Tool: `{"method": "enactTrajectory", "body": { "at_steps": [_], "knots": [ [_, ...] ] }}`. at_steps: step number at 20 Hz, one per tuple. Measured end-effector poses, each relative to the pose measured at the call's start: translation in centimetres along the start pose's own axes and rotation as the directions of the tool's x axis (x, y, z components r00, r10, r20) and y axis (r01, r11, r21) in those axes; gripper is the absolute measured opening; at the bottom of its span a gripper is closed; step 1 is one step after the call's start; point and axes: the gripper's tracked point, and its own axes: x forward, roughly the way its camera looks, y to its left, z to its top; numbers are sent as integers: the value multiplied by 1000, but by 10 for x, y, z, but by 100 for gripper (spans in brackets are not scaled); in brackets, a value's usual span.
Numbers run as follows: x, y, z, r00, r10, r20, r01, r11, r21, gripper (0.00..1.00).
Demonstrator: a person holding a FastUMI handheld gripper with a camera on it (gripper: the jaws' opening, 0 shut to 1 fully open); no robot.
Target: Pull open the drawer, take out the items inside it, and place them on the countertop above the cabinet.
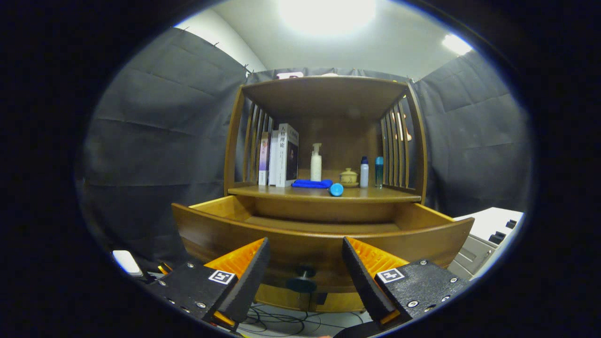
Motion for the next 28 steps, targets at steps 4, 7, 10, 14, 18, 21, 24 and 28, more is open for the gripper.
{"method": "enactTrajectory", "body": {
  "at_steps": [4,7,10,14,18,21,24,28],
  "knots": [
    [6,-4,-28,998,-13,-66,13,1000,4,94],
    [10,-5,-48,993,-17,-113,19,1000,19,94],
    [14,-7,-63,988,-25,-150,29,999,19,94],
    [17,-11,-67,985,-45,-164,51,998,30,94],
    [18,-12,-66,984,-71,-161,79,996,43,93],
    [18,-12,-66,984,-80,-159,88,995,39,93],
    [21,-15,-66,981,-95,-167,106,993,56,93],
    [29,-18,-65,976,-127,-178,142,987,72,93]
  ]
}}
